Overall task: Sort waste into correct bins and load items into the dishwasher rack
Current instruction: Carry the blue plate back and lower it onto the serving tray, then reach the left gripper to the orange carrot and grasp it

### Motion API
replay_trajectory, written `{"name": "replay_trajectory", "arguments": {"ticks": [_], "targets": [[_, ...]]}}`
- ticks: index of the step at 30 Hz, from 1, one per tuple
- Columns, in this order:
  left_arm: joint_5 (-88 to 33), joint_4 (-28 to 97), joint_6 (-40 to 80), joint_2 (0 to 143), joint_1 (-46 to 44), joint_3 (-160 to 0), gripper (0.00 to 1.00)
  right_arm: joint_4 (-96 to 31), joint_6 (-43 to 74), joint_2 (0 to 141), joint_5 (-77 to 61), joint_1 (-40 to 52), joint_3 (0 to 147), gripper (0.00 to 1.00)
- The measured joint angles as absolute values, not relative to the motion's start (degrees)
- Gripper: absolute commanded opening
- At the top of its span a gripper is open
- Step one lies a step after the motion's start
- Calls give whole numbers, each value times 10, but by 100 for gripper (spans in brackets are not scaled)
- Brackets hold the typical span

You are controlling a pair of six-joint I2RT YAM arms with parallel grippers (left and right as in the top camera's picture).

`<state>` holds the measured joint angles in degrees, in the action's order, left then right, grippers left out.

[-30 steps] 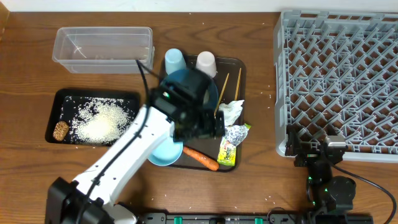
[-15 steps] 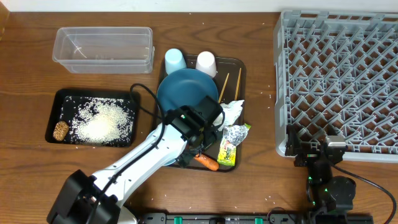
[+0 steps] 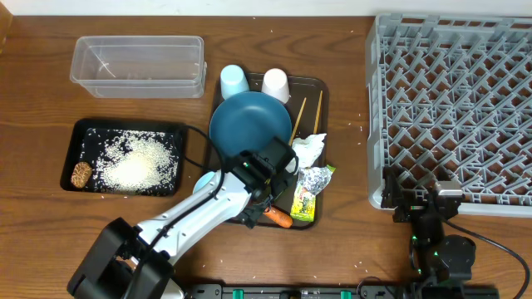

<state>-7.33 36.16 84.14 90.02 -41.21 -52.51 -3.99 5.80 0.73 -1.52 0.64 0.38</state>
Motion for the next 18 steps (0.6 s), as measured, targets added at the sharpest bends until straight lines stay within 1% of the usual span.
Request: {"name": "replay_trajectory", "arguments": {"ticks": [2, 7, 13, 18], "targets": [[-73, 343, 846, 900, -417, -514, 98, -40, 58, 7, -15, 6, 4, 99], [-73, 333, 867, 901, -435, -504, 97, -40, 58, 7, -15, 6, 4, 99], [-73, 329, 873, 920, -438, -504, 96, -40, 58, 7, -15, 6, 4, 99], [-77, 313, 879, 946, -437, -504, 90, -40, 58, 7, -15, 6, 4, 99]]}}
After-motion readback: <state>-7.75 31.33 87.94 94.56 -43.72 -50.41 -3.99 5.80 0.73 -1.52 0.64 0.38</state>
